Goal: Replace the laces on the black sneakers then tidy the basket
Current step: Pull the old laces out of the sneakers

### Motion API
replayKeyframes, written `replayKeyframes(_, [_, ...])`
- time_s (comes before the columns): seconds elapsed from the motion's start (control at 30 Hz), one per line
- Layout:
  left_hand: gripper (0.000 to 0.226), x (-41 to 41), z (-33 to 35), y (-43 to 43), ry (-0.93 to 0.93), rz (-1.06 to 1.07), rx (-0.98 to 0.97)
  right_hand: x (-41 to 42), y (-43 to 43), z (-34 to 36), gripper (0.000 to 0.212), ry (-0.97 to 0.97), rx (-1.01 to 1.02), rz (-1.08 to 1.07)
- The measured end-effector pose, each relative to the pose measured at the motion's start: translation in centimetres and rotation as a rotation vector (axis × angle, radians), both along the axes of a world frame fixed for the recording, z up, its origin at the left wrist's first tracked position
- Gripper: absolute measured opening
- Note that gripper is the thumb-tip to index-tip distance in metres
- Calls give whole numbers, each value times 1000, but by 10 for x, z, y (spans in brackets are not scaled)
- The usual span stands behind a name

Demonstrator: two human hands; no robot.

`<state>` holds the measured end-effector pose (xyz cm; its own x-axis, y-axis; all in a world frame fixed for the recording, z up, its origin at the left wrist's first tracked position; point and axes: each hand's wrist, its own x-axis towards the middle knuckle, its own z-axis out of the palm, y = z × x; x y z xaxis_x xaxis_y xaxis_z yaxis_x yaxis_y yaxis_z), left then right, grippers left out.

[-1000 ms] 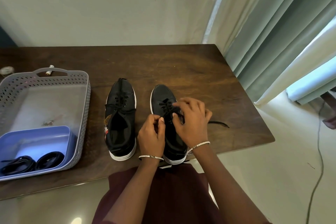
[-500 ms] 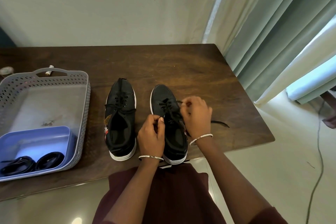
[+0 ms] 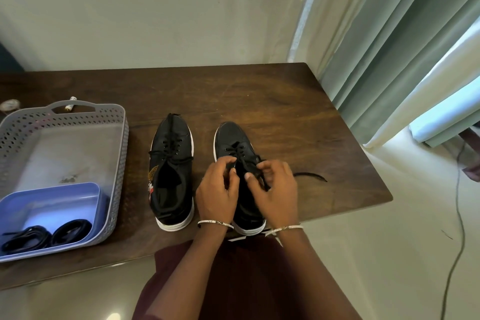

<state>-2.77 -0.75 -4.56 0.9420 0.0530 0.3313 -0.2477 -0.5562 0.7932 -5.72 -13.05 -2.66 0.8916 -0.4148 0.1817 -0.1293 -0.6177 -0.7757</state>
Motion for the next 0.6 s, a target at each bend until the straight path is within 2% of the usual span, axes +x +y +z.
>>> replayKeyframes(0.07, [25,6,6,0,3,-40,101,-3,9,-5,18,-12,-177,22])
replayKeyframes(0.17, [21,18,14,1,-30,-74,305,1,11,-3,13,25,-167,-41])
replayKeyframes(0.27, [17,30,21,-1,-160,-82,523,2,10,-2,5,56,-234,-20])
replayKeyframes(0.33, [13,34,23,-2,-186,-88,552,2,9,0,4,44,-222,-41])
replayKeyframes(0.4, [10,33,23,-3,-9,-68,342,3,10,-1,9,51,-189,-61])
replayKeyframes(0.47, [12,34,23,-5,286,64,-105,5,11,-2,9,44,-115,-95])
replayKeyframes(0.53, [14,39,34,-6,657,218,-695,7,11,-5,8,51,-22,-131])
replayKeyframes(0.57, [13,41,40,-5,825,226,-895,7,12,-6,8,57,-1,-134])
replayKeyframes(0.6, [13,42,44,-4,935,197,-962,7,12,-7,9,62,7,-132])
